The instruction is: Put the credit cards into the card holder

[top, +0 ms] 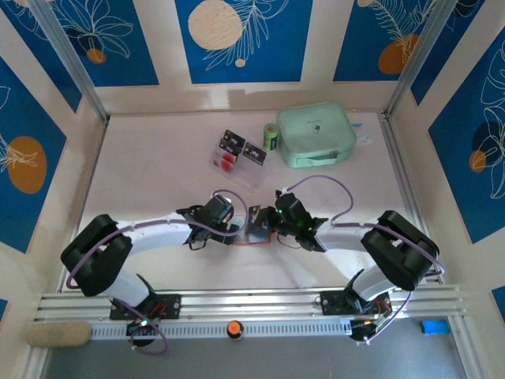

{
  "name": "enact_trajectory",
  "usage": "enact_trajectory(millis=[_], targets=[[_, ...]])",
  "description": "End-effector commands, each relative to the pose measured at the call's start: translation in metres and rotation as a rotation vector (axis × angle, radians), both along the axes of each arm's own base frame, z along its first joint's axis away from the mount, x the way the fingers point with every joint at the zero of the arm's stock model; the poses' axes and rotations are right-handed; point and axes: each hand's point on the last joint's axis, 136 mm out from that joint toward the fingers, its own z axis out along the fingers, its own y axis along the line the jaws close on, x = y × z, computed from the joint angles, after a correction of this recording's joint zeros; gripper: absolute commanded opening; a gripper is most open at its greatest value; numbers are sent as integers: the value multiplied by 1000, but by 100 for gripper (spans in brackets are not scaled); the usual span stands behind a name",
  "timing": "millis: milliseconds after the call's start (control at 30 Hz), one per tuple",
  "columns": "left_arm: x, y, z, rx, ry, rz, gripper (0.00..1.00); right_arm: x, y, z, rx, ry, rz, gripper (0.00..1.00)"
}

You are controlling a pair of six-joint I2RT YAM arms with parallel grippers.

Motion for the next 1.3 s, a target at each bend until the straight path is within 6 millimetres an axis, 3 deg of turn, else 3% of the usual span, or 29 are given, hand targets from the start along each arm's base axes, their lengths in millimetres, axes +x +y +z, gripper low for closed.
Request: enact_trajectory(millis=[0,600,1267], targets=[[-4,7,-2,6,16,17,100,7,8,13,32,-38,-3,0],[-6,9,-4,7,21,19,100,1,16,-7,34,27,25,0],[-6,9,-7,9,25,22,100,-16,8,-24,3,94,51,0]])
